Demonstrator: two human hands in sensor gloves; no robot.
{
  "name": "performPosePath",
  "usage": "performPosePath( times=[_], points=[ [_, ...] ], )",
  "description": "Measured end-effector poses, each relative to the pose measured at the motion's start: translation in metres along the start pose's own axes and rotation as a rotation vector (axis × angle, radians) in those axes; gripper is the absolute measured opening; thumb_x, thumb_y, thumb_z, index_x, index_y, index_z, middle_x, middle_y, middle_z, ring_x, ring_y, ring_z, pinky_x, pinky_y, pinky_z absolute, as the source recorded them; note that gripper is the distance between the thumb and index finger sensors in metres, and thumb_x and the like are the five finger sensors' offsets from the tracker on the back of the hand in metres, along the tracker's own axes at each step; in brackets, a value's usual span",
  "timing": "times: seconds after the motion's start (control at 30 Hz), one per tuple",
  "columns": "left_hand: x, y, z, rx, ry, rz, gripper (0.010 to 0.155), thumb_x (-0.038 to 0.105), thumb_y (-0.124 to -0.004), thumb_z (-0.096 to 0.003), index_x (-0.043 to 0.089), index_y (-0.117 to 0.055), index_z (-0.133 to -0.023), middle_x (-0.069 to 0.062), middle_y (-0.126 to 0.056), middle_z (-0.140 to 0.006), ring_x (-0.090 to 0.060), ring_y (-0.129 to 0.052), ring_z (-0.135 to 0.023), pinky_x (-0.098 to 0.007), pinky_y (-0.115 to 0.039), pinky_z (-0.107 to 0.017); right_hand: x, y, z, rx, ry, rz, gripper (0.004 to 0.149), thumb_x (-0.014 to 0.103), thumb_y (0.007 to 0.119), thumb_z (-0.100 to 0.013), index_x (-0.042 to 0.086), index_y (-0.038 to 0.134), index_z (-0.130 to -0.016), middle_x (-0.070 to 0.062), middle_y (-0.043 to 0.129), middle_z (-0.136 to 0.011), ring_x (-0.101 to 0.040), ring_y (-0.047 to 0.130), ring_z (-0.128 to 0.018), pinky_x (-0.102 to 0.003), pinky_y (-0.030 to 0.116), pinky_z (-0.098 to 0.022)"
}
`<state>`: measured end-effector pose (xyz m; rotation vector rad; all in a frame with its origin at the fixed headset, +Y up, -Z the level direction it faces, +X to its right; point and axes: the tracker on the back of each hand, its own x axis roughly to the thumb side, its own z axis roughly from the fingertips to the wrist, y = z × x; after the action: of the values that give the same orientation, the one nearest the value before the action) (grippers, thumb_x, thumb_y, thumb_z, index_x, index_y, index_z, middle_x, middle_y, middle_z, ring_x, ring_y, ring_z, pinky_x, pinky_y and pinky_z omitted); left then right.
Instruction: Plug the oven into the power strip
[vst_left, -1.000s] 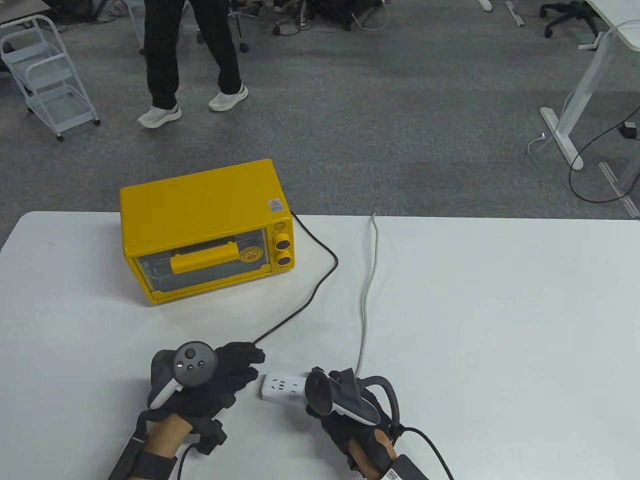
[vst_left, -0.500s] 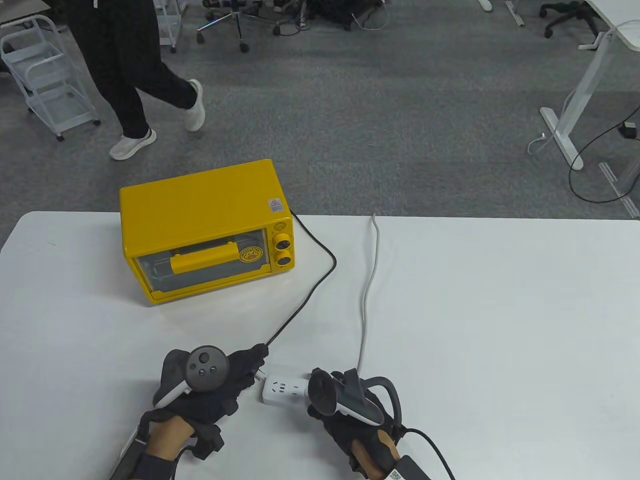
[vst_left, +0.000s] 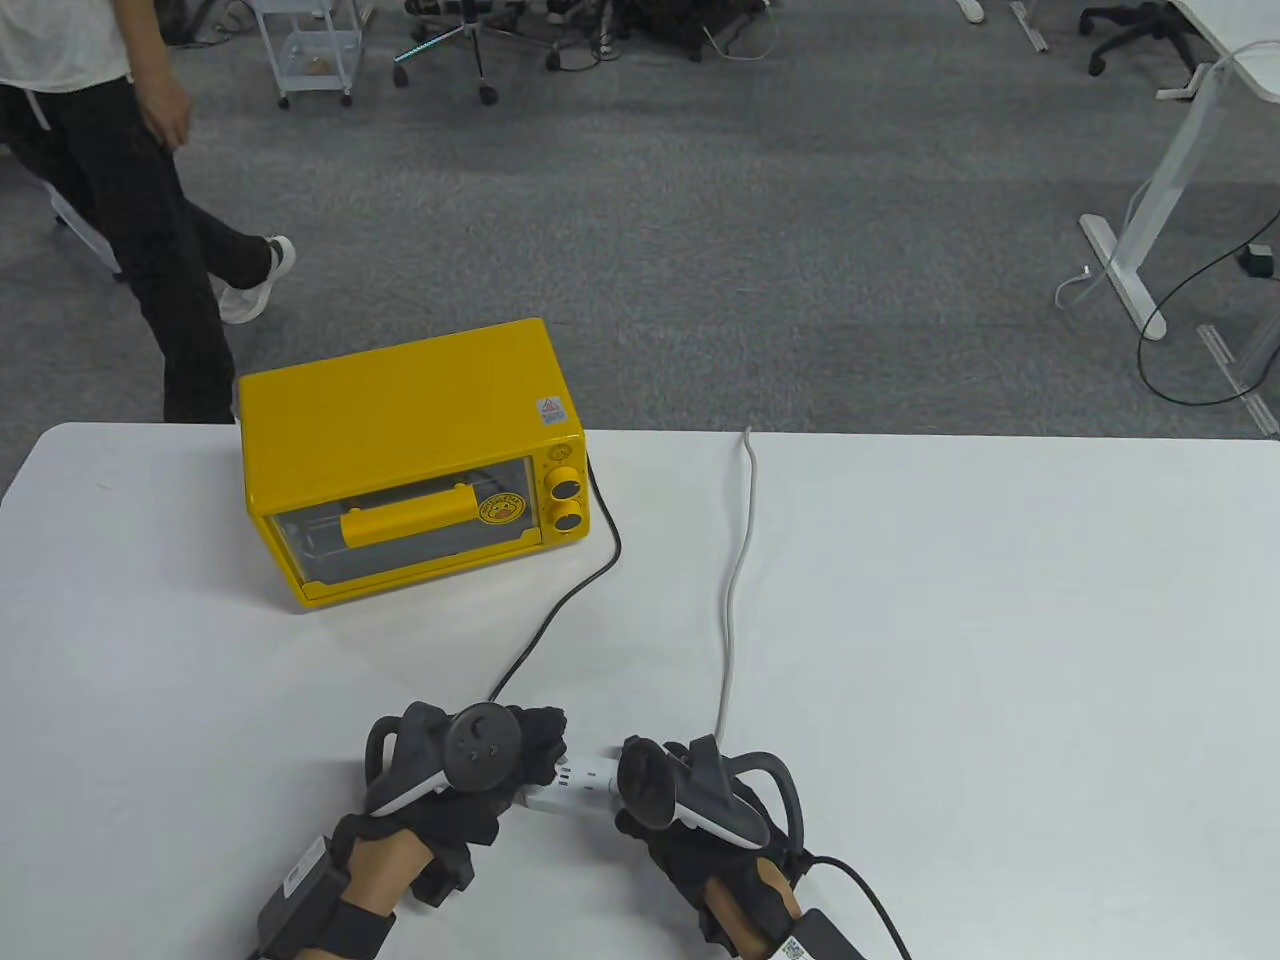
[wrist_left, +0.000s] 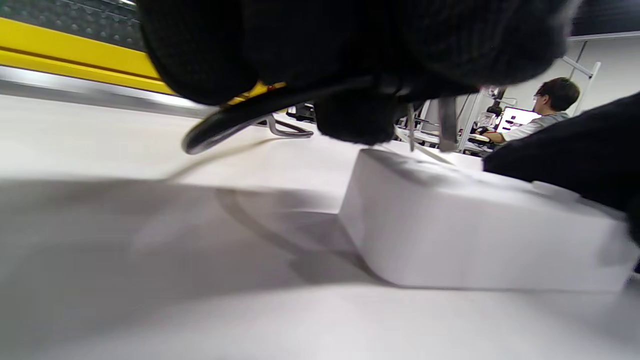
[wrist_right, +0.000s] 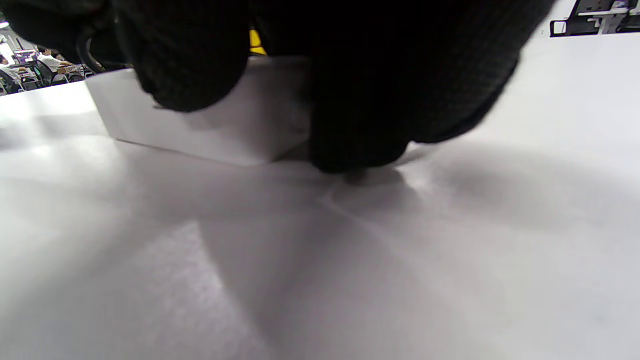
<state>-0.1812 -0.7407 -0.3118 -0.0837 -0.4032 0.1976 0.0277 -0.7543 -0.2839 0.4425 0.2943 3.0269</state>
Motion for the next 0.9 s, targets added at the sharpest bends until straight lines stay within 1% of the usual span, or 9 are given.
performPosePath(
  times=[0.17,0.23,0.4,0.43,0.53,0.63,0.8,0.9],
  points=[
    [0.002,0.001,0.001,-0.004,-0.018,-0.005,0.063,0.048,-0.078,-0.0321,0.038,-0.086,-0.094,0.001,-0.105,-0.074,-0.008,-0.092,-0.042,-0.044,-0.085,-0.051,0.000,0.000,0.000,0.003,-0.001,0.000,0.072,0.049,0.079,-0.042,0.021,0.063,-0.107,-0.014,0.084,-0.086,-0.016,0.103,-0.056,-0.033,0.090,-0.045],
    [0.003,0.002,0.002,-0.001,-0.042,-0.025,0.062,0.047,-0.079,-0.0322,0.040,-0.087,-0.094,0.001,-0.105,-0.076,-0.009,-0.092,-0.045,-0.045,-0.084,-0.053,0.000,0.000,0.000,0.003,-0.001,0.000,0.072,0.048,0.079,-0.042,0.021,0.063,-0.107,-0.014,0.084,-0.086,-0.016,0.103,-0.056,-0.033,0.090,-0.045],
    [0.003,0.001,0.005,-0.006,-0.057,-0.036,0.061,0.043,-0.080,-0.0339,0.042,-0.086,-0.095,0.001,-0.102,-0.083,-0.011,-0.091,-0.053,-0.047,-0.082,-0.059,0.000,0.000,0.000,0.005,0.000,0.001,0.072,0.048,0.079,-0.042,0.021,0.063,-0.107,-0.014,0.084,-0.086,-0.016,0.103,-0.056,-0.034,0.090,-0.045],
    [0.005,0.000,0.004,-0.022,-0.066,-0.060,0.061,0.042,-0.080,-0.0344,0.044,-0.086,-0.095,0.002,-0.101,-0.084,-0.011,-0.091,-0.055,-0.047,-0.081,-0.059,0.001,0.000,0.000,0.005,0.000,0.001,0.072,0.048,0.079,-0.042,0.021,0.063,-0.107,-0.014,0.084,-0.086,-0.016,0.103,-0.056,-0.034,0.090,-0.045],
    [0.008,0.000,0.005,-0.016,-0.067,-0.090,0.060,0.042,-0.081,-0.0339,0.044,-0.087,-0.094,0.002,-0.101,-0.084,-0.011,-0.091,-0.054,-0.047,-0.081,-0.059,0.000,0.000,0.000,0.006,0.001,-0.001,0.072,0.048,0.079,-0.042,0.021,0.063,-0.107,-0.014,0.084,-0.086,-0.016,0.103,-0.056,-0.034,0.090,-0.045],
    [0.016,0.001,0.005,0.018,-0.081,-0.154,0.060,0.043,-0.083,-0.0321,0.045,-0.089,-0.092,0.003,-0.103,-0.081,-0.010,-0.091,-0.052,-0.046,-0.083,-0.058,0.001,0.000,0.000,0.006,0.001,0.003,0.072,0.048,0.079,-0.042,0.021,0.063,-0.107,-0.014,0.084,-0.086,-0.016,0.103,-0.056,-0.034,0.089,-0.045],
    [0.023,0.004,0.002,0.006,-0.089,-0.203,0.059,0.043,-0.085,-0.0299,0.048,-0.091,-0.088,0.003,-0.104,-0.078,-0.009,-0.092,-0.050,-0.045,-0.084,-0.058,0.002,0.000,0.000,0.005,0.000,0.010,0.072,0.048,0.078,-0.042,0.020,0.063,-0.107,-0.014,0.084,-0.086,-0.017,0.102,-0.056,-0.034,0.089,-0.045],
    [0.024,0.004,0.000,-0.013,-0.079,-0.194,0.058,0.043,-0.086,-0.0295,0.048,-0.092,-0.087,0.002,-0.104,-0.078,-0.009,-0.092,-0.049,-0.045,-0.085,-0.058,0.002,0.000,-0.001,0.007,-0.001,0.009,0.072,0.047,0.078,-0.042,0.021,0.063,-0.107,-0.015,0.084,-0.086,-0.017,0.102,-0.056,-0.034,0.089,-0.045]
  ],
)
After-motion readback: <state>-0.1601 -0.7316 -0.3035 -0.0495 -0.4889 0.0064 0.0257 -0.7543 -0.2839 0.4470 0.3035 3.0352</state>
